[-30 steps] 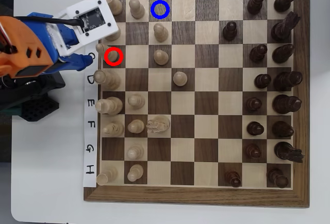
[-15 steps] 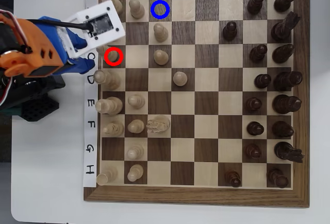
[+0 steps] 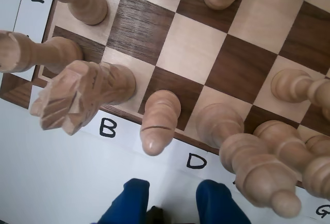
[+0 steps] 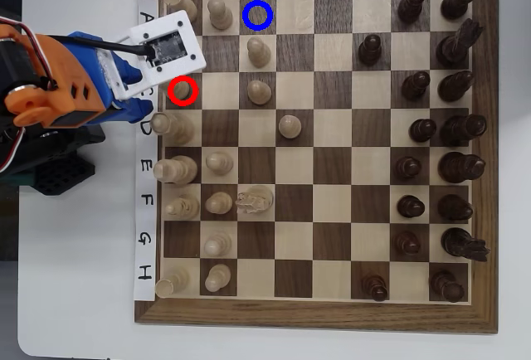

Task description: Move the piece to destination

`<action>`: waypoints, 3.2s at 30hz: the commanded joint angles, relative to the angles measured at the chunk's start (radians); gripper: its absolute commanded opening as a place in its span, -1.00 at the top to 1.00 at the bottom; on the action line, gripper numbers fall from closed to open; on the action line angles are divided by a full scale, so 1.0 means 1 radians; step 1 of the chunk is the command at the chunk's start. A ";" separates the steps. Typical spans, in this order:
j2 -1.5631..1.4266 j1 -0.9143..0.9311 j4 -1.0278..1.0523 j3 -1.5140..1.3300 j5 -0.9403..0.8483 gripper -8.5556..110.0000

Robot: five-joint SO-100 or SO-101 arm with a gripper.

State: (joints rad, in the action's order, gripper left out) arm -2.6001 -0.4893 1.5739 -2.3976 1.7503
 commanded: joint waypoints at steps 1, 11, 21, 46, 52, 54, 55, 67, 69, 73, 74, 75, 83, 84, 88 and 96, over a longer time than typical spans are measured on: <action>-0.012 -0.020 -0.003 0.101 0.184 0.65; 0.052 -0.074 -0.101 0.114 0.196 0.60; 0.123 -0.069 -0.179 0.104 0.186 0.59; 0.187 -0.041 -0.241 0.103 0.161 0.62; 0.189 -0.041 -0.236 0.103 0.158 0.67; 0.189 -0.041 -0.236 0.103 0.158 0.68; 0.189 -0.040 -0.236 0.101 0.158 0.69; 0.173 -0.009 -0.265 0.074 0.130 0.83; 0.172 -0.002 -0.272 0.072 0.117 0.86; 0.166 0.012 -0.278 0.069 0.103 0.86; 0.161 0.015 -0.276 0.069 0.100 0.86; 0.155 0.020 -0.275 0.069 0.098 0.86; 0.120 0.026 -0.225 0.097 0.091 0.86; 0.115 0.028 -0.218 0.103 0.089 0.86; 0.094 0.034 -0.186 0.132 0.086 0.86; 0.071 0.054 -0.133 0.199 0.074 0.86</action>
State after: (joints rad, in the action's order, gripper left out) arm -2.4360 -0.4755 1.3944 -2.3976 1.7503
